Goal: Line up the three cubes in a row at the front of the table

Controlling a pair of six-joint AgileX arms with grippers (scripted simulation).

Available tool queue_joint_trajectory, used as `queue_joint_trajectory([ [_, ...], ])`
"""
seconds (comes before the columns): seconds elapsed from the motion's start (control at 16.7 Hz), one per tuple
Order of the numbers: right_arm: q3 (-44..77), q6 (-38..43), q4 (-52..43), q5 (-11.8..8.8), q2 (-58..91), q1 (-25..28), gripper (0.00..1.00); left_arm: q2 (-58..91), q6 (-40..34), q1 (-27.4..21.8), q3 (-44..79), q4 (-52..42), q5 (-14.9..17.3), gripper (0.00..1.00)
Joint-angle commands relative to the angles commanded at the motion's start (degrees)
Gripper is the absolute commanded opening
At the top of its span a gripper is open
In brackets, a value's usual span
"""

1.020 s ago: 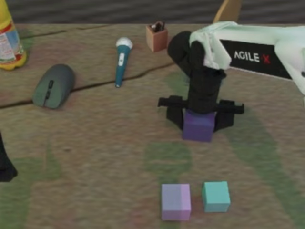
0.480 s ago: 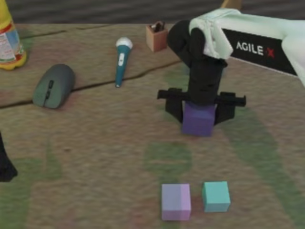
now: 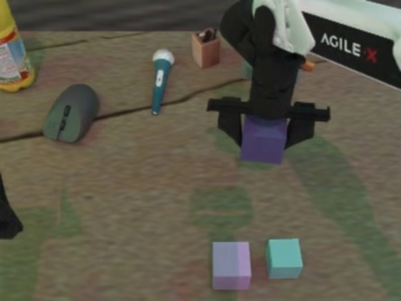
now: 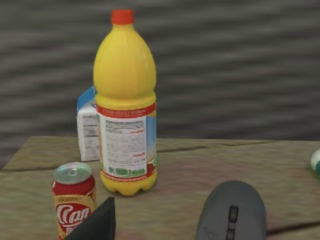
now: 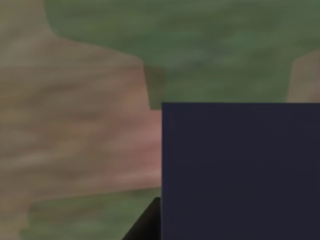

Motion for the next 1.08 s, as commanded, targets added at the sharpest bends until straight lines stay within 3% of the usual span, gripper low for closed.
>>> queue_joint_trajectory([
  [0.18, 0.0, 0.9, 0.0, 0.0, 0.3, 0.6, 0.00, 0.0, 0.0, 0.0, 0.0, 0.0, 0.0, 1.00],
  [0.3, 0.3, 3.5, -0.5, 0.0, 0.2, 3.8, 0.00, 0.0, 0.0, 0.0, 0.0, 0.0, 0.0, 1.00],
  [0.78, 0.1, 20.4, -2.6, -0.1, -2.1, 28.3, 0.00, 0.0, 0.0, 0.0, 0.0, 0.0, 0.0, 1.00],
  [1.08, -0.1, 22.5, -2.6, -0.1, -2.7, 30.6, 0.00, 0.0, 0.0, 0.0, 0.0, 0.0, 0.0, 1.00],
])
